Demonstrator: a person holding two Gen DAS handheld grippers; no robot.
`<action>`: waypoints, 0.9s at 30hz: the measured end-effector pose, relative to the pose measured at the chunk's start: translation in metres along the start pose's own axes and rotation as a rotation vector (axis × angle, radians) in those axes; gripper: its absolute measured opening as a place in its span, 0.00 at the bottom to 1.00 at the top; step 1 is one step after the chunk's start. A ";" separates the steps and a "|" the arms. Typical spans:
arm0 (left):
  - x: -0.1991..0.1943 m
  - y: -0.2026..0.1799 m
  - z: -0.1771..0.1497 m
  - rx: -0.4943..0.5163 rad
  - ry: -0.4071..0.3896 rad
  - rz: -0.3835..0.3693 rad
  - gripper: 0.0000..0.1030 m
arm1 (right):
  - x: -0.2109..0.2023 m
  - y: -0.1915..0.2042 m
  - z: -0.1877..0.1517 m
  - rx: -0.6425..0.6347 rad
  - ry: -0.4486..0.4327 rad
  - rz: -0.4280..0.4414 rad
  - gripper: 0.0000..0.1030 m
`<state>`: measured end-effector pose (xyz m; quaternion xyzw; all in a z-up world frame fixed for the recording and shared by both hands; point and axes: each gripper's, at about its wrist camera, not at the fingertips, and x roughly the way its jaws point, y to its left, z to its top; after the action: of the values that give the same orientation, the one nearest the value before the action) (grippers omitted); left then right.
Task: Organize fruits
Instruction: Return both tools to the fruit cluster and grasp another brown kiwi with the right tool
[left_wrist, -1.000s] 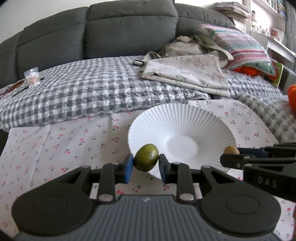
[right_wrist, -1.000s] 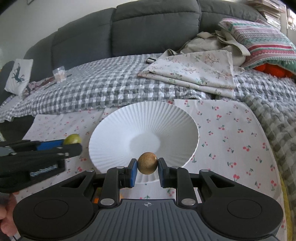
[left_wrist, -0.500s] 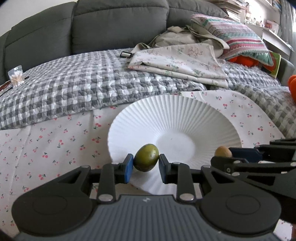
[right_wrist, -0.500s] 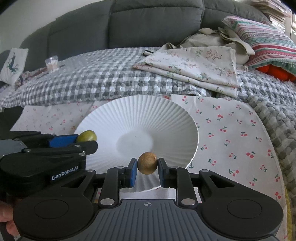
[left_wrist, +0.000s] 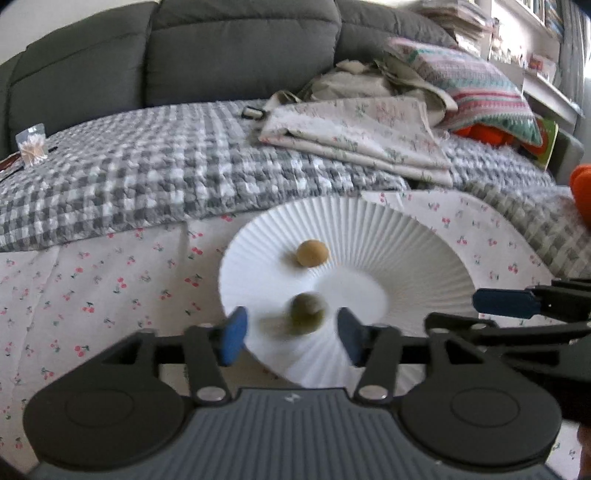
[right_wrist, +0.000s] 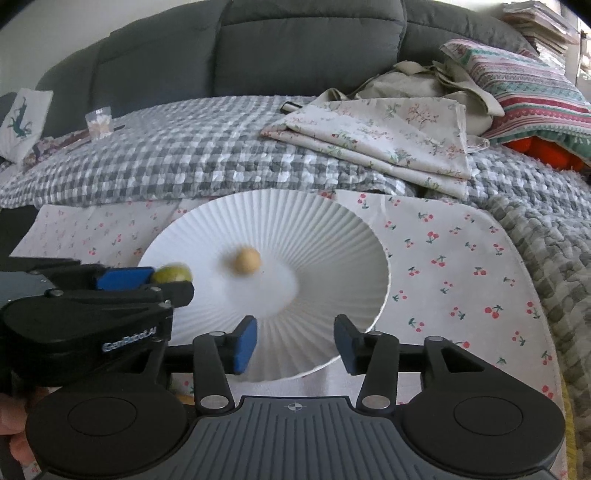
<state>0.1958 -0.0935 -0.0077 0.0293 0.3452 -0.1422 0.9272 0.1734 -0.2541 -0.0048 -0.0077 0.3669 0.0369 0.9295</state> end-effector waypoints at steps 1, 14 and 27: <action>-0.004 0.002 0.000 0.003 -0.009 0.001 0.58 | -0.002 -0.002 0.001 0.009 -0.003 -0.001 0.46; -0.042 0.042 -0.013 -0.078 0.002 0.012 0.61 | -0.044 -0.032 0.002 0.133 -0.036 0.017 0.60; -0.090 0.058 -0.056 -0.156 0.108 -0.036 0.61 | -0.107 -0.009 -0.019 0.107 -0.088 0.153 0.76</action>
<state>0.1118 -0.0077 0.0062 -0.0418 0.4053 -0.1299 0.9039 0.0837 -0.2707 0.0545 0.0713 0.3266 0.0883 0.9383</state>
